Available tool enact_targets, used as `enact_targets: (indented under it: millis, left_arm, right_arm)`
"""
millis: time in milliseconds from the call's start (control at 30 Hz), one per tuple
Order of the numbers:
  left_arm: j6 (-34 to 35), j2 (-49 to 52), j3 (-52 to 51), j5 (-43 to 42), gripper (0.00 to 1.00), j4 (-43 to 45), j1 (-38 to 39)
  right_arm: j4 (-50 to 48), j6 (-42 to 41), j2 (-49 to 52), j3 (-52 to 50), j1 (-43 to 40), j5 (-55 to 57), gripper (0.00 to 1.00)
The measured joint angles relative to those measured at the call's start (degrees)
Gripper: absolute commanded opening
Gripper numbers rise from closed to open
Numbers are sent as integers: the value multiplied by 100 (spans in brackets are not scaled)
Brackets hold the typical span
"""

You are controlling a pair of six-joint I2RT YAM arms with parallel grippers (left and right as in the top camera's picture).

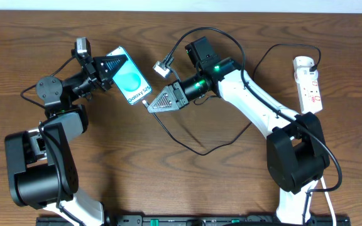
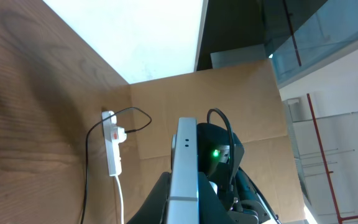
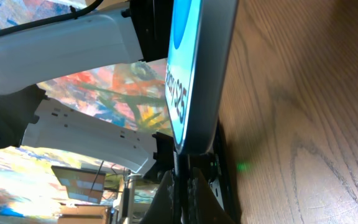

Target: Plug charger to phone and switch on socket

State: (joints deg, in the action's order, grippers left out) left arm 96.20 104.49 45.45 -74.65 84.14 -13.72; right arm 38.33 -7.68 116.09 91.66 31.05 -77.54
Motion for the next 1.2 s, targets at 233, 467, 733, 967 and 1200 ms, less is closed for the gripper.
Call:
enact_targets:
  millis: [233, 467, 733, 967, 1200]
  left_arm:
    - [0, 0, 0, 0, 7, 2, 0]
    - [0, 0, 0, 0, 7, 4, 0]
    - [0, 0, 0, 0, 8, 37, 0]
    - [0, 0, 0, -2, 7, 164, 0]
    - [0, 0, 0, -4, 8, 168, 0]
  right_arm:
    - [-136, -90, 0, 0, 0, 2, 1]
    - [-262, -236, 0, 0, 0, 2, 1]
    - [-262, -258, 0, 0, 0, 2, 1]
    - [-264, -260, 0, 0, 0, 2, 1]
    - [-286, -258, 0, 0, 0, 2, 1]
